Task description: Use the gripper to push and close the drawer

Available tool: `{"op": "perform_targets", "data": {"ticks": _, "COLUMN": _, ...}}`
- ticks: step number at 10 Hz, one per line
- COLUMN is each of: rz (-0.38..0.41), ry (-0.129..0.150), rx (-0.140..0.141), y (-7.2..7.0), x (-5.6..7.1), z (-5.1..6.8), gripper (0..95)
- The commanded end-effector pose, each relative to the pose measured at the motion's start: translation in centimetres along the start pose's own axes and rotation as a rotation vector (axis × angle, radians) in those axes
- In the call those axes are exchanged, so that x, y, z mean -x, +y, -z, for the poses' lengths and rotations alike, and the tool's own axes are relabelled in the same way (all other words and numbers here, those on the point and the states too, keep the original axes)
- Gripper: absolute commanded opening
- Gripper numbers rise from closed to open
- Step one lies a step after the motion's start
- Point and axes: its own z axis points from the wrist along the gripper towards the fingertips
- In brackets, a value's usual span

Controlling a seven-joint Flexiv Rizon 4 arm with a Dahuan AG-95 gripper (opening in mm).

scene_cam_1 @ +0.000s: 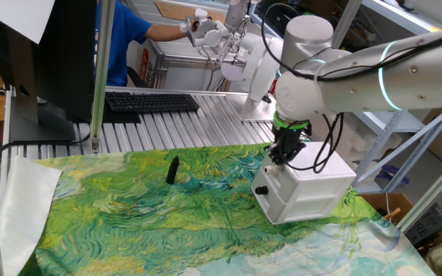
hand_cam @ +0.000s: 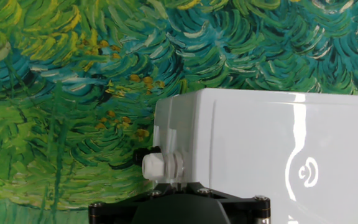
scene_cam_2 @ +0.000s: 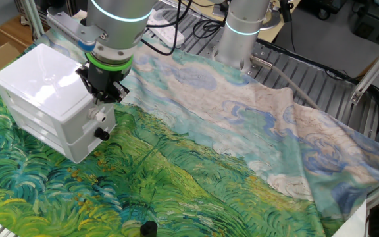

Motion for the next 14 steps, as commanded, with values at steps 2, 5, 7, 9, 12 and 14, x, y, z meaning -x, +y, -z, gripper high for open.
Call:
{"op": "perform_targets", "data": {"ticks": 2, "rz": -0.027, "ry": 0.019, "rx": 0.025, "y": 0.4, "x": 0.4, "z": 0.3, "gripper": 0.0}}
{"op": "perform_targets", "data": {"ticks": 5, "rz": -0.167, "ry": 0.065, "rx": 0.202, "y": 2.2, "x": 1.7, "z": 1.8, "gripper": 0.0}}
{"op": "perform_targets", "data": {"ticks": 7, "rz": -0.226, "ry": 0.093, "rx": 0.253, "y": 3.8, "x": 2.5, "z": 3.0, "gripper": 0.0}}
{"op": "perform_targets", "data": {"ticks": 9, "rz": -0.257, "ry": 0.105, "rx": 0.257, "y": 6.0, "x": 3.2, "z": 4.4, "gripper": 0.0}}
{"op": "perform_targets", "data": {"ticks": 12, "rz": -0.285, "ry": 0.118, "rx": 0.254, "y": 9.4, "x": 3.1, "z": 5.7, "gripper": 0.0}}
{"op": "perform_targets", "data": {"ticks": 14, "rz": -0.288, "ry": 0.125, "rx": 0.255, "y": 10.6, "x": 2.9, "z": 6.3, "gripper": 0.0}}
